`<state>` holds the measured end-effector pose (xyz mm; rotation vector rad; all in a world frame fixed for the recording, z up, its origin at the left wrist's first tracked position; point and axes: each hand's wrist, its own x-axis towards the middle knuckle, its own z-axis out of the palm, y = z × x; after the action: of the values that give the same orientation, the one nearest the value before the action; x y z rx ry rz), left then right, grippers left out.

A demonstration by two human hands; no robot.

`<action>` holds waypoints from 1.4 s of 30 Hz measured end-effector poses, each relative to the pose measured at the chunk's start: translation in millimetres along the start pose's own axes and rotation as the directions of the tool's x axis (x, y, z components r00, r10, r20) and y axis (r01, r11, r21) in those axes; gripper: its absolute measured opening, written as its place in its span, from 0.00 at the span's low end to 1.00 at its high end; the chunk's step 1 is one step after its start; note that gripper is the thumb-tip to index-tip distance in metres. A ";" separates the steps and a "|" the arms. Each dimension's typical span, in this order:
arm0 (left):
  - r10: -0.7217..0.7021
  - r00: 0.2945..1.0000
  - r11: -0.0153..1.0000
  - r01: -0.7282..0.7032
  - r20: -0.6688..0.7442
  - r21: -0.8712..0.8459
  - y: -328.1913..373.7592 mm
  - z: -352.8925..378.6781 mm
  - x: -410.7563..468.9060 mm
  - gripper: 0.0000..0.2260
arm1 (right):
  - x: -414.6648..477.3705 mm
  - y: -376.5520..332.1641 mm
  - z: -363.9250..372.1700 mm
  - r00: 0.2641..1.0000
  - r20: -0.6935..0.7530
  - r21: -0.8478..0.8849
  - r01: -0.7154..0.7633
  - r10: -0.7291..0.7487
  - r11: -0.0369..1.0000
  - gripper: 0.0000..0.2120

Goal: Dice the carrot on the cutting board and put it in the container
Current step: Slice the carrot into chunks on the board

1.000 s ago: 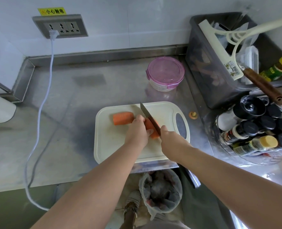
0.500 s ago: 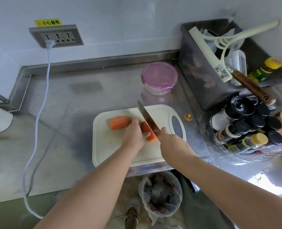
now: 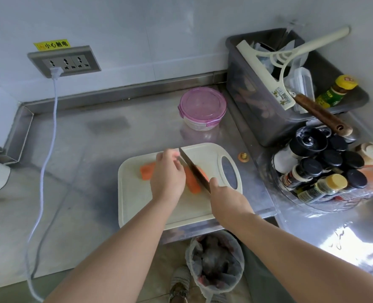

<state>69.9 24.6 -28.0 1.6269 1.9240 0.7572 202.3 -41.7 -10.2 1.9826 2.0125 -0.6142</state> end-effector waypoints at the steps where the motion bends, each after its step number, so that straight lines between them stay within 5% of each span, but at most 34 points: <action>1: 0.126 0.992 0.992 -0.126 -0.025 0.006 8.0 -5.9 4.8 0.13 | 0.2 0.2 2.7 1.000 0.004 -0.015 0.013 -0.013 1.000 0.24; 2: 0.257 0.966 0.965 -0.258 0.024 0.053 17.3 -10.3 10.5 0.14 | 1.0 0.7 4.5 1.000 0.002 -0.025 0.017 -0.017 1.000 0.24; 4: 0.375 0.859 0.856 -0.466 0.349 0.226 37.2 -12.2 21.7 0.14 | 3.1 2.2 4.7 1.000 -0.013 -0.014 0.000 -0.001 1.000 0.23; 7: 0.166 0.675 0.644 -0.627 0.719 0.439 57.7 -2.9 31.7 0.16 | 3.8 2.4 2.4 1.000 -0.020 0.002 -0.019 0.019 1.000 0.21; 14: 0.092 0.590 0.525 -0.713 0.802 0.464 70.1 0.9 35.3 0.17 | -2.2 8.9 0.4 0.999 -0.032 -0.059 -0.006 0.004 0.998 0.23; 18: 0.092 0.593 0.547 -0.702 0.800 0.457 68.8 -0.7 35.5 0.17 | -11.3 16.4 -2.9 0.999 -0.035 -0.103 -0.007 0.004 0.995 0.22; 20: 0.162 0.625 0.652 -0.649 0.764 0.393 71.2 -2.8 38.3 0.18 | -15.4 18.7 -5.2 0.999 -0.053 -0.117 -0.015 0.008 0.993 0.20; 24: 0.296 0.874 0.921 -0.369 0.384 0.129 72.6 -18.8 47.0 0.16 | -13.1 24.1 -7.5 0.993 -0.114 -0.115 -0.020 0.007 0.993 0.19; 27: 0.118 0.982 0.987 -0.132 0.149 0.088 55.8 -25.3 36.2 0.13 | -9.0 29.5 -12.1 0.990 -0.113 0.052 -0.081 0.087 0.995 0.12; 31: -0.208 0.908 0.935 0.076 0.363 0.347 30.1 -9.5 9.7 0.15 | -12.1 33.8 -9.7 0.990 -0.065 0.127 -0.114 0.123 0.985 0.12; 33: -0.279 0.863 0.931 0.135 0.420 0.340 24.6 3.0 -2.0 0.21 | -15.5 32.1 -5.7 0.992 -0.038 0.133 -0.114 0.120 0.985 0.12; 42: -0.159 0.916 0.915 -0.003 0.367 0.404 13.0 27.5 -18.1 0.30 | -25.8 28.3 6.2 0.998 0.029 0.260 -0.067 0.061 0.963 0.11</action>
<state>100.9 10.9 -38.3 1.7512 1.9035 -0.0178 230.8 -67.9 -7.2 2.1668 1.9302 -0.9232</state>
